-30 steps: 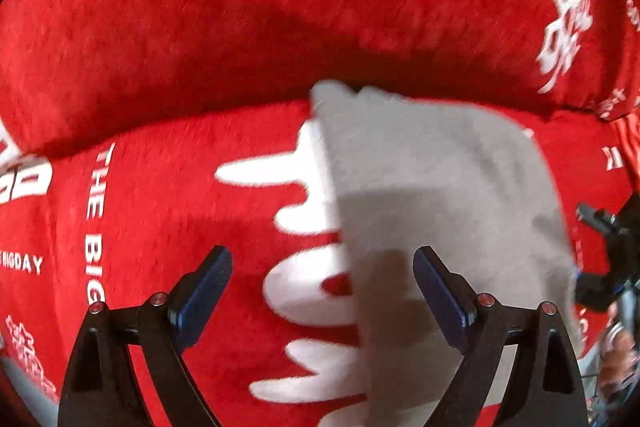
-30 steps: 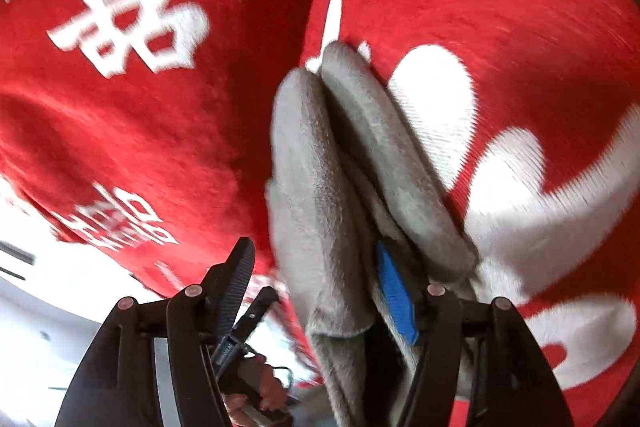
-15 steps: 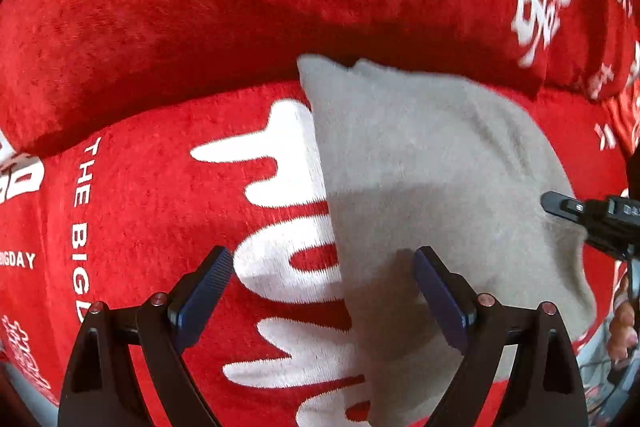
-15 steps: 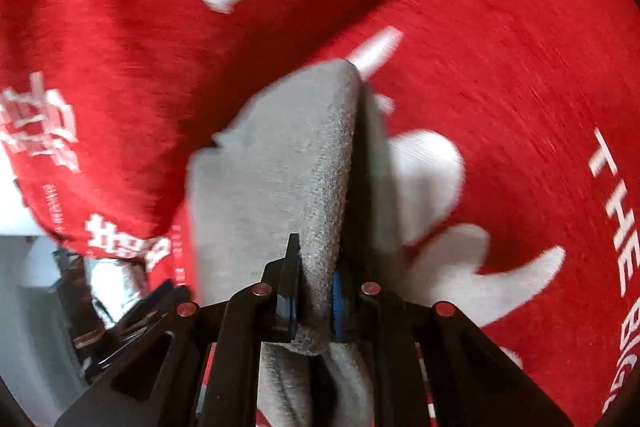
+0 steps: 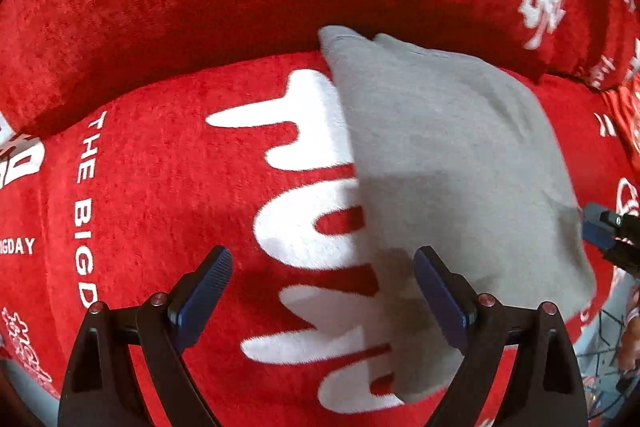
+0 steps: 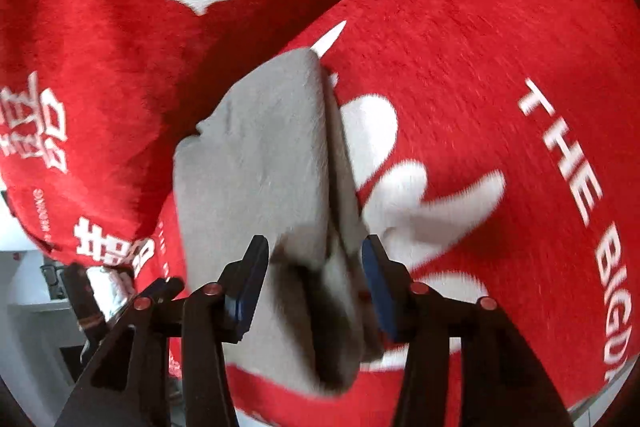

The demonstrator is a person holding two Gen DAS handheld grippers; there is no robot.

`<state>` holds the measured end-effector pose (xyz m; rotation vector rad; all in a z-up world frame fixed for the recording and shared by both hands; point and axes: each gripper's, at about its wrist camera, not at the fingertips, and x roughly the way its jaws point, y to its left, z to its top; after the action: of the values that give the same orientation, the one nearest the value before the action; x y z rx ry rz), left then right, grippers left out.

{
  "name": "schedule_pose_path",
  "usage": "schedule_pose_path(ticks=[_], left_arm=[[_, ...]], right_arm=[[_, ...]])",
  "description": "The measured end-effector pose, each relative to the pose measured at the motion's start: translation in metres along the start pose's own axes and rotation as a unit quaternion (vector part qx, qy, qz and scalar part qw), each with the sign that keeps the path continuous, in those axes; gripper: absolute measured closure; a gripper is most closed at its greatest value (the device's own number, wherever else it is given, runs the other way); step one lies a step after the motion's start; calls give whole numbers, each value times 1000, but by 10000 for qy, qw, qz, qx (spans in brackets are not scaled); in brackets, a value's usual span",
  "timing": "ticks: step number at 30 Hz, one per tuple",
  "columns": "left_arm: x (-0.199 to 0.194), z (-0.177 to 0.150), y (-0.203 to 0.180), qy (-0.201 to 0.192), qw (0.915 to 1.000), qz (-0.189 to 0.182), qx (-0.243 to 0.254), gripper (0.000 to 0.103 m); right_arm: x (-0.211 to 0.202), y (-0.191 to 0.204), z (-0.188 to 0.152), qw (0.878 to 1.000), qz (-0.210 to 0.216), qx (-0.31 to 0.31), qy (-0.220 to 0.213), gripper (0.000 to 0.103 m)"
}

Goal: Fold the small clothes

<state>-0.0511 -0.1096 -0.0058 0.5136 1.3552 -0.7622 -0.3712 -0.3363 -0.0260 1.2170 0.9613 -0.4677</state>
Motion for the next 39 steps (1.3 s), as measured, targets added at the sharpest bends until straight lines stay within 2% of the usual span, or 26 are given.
schedule_pose_path(ticks=[4,7,9,11,16,19,20,28,29,36,37,38,39], left_arm=[[4,-13,-14,171,9997,-75,160,10],[18,-27,-19,448,9987,-40,253,10],[24,-35,-17,525,9982,-10,278,7],[25,-38,-14,545,9982,19,238,3],[26,-41,-12,597,9979,-56,247,3],[26,-41,-15,604,9979,-4,243,3],[26,-42,-16,601,9979,4,234,3],[26,-41,-13,684,9976,-39,125,3],[26,-41,-14,678,9976,-20,146,3],[29,-35,-20,724,9972,45,153,3],[29,-35,-22,740,9971,51,136,3],[29,-33,-22,747,9971,57,132,3],[29,-33,-23,744,9971,75,140,3]], right_arm=[[-12,5,-25,9997,55,-212,63,50],[0,8,-38,9987,-209,-358,313,52],[5,8,-42,9982,-313,-361,368,87],[5,5,-42,9986,-284,-279,347,92],[10,-17,-45,9976,-528,2,441,92],[19,-29,-47,9974,-531,115,467,88],[19,-29,-47,9974,-532,142,459,85],[0,-9,-54,9954,-858,-277,317,85],[-3,-10,-55,9956,-853,-266,285,82],[-18,-15,-44,9976,-681,16,115,82],[-19,-16,-41,9978,-659,47,92,81],[-19,-16,-40,9979,-642,64,75,73],[-19,-15,-38,9980,-632,82,50,61]])
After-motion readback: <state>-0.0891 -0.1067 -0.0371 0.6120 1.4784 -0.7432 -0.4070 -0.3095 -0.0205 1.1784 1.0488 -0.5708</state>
